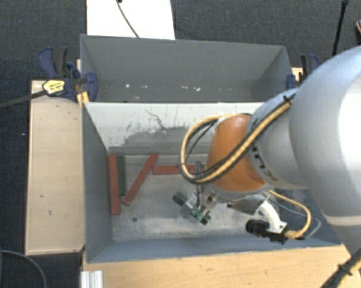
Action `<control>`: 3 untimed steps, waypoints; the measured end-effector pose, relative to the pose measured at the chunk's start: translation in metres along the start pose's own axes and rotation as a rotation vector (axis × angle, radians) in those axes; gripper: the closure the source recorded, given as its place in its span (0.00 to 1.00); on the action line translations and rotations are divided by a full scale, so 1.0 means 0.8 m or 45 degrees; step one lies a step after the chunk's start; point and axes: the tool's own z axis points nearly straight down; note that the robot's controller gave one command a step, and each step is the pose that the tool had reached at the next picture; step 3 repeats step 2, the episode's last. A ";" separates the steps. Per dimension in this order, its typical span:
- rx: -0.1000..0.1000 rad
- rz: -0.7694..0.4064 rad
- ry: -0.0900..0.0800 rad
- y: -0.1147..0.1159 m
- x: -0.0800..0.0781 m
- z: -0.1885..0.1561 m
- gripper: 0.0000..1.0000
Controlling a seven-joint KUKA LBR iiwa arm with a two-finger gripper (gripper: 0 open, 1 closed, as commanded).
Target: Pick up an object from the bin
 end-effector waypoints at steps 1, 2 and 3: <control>-0.003 -0.004 -0.002 0.002 -0.001 -0.075 1.00; -0.001 -0.011 -0.001 0.003 -0.003 -0.121 1.00; -0.001 -0.011 -0.001 0.003 -0.003 -0.121 1.00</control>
Offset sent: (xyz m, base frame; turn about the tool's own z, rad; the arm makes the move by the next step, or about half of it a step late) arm 0.0000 0.0001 0.0568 0.0000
